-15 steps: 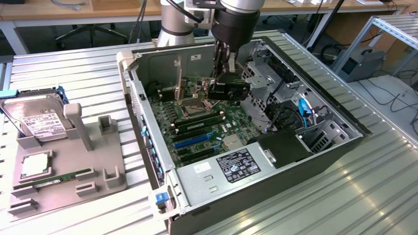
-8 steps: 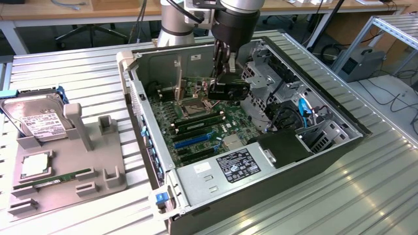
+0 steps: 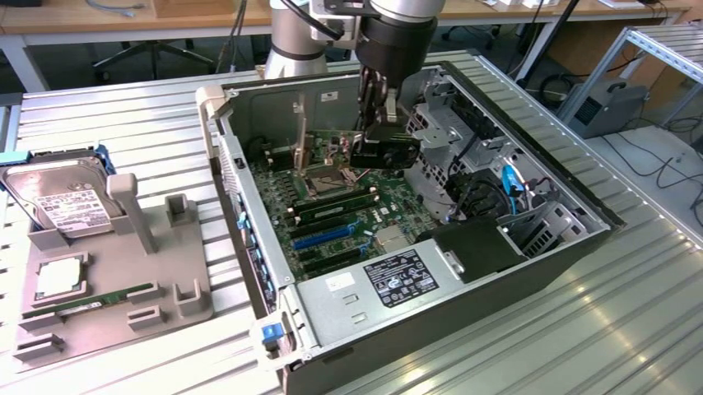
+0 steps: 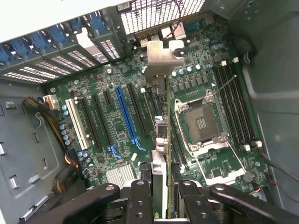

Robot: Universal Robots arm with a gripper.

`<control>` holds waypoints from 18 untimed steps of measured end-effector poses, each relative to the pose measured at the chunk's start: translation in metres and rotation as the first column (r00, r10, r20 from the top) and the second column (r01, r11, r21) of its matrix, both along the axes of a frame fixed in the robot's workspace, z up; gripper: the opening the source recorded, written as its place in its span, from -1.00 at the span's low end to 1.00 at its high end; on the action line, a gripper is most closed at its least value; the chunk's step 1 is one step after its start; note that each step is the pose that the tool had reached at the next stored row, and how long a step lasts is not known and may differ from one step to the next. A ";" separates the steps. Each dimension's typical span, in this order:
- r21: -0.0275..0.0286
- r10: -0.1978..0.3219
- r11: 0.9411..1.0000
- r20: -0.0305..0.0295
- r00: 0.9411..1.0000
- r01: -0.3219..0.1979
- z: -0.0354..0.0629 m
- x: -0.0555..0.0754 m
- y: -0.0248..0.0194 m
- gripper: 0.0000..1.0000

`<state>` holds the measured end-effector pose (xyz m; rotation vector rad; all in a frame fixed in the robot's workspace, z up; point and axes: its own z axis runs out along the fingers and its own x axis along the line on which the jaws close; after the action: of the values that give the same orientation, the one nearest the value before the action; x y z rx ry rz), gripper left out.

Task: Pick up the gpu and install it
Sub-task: 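Insert the gpu into the slot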

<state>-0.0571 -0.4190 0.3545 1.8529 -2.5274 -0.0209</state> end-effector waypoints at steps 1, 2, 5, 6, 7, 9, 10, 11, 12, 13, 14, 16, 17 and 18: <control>0.000 0.002 1.000 0.000 1.000 -0.002 0.0000 0.000 0.0000 -0.47; 0.000 0.003 1.000 0.000 1.000 -0.003 -0.0001 0.000 0.0000 -0.47; 0.000 0.008 1.000 0.000 1.000 -0.008 -0.0001 0.000 0.0000 -0.47; 0.000 0.009 1.000 0.000 1.000 -0.009 -0.0002 0.000 0.0000 -0.47; -0.001 0.010 1.000 0.000 1.000 -0.010 -0.0002 0.000 0.0000 -0.47; -0.001 0.014 1.000 0.000 1.000 -0.014 -0.0002 0.000 0.0000 -0.47; -0.001 0.016 1.000 0.000 1.000 -0.016 -0.0002 0.000 0.0000 -0.47; -0.001 0.018 1.000 0.000 1.000 -0.018 -0.0003 0.000 0.0000 -0.47; -0.001 0.019 1.000 0.000 1.000 -0.019 -0.0003 0.000 0.0000 -0.47; -0.001 0.021 1.000 0.000 1.000 -0.021 -0.0003 0.000 0.0000 -0.47; -0.001 0.022 1.000 0.000 1.000 -0.022 -0.0003 0.000 0.0000 -0.47; -0.001 0.026 1.000 0.000 1.000 -0.026 -0.0004 0.000 0.0000 -0.47; -0.001 0.028 1.000 0.000 1.000 -0.028 -0.0005 0.000 0.0000 -0.47; -0.002 0.030 1.000 0.000 1.000 -0.030 -0.0005 0.000 0.0000 -0.47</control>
<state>-0.0571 -0.4190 0.3541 1.8893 -2.4989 -0.0186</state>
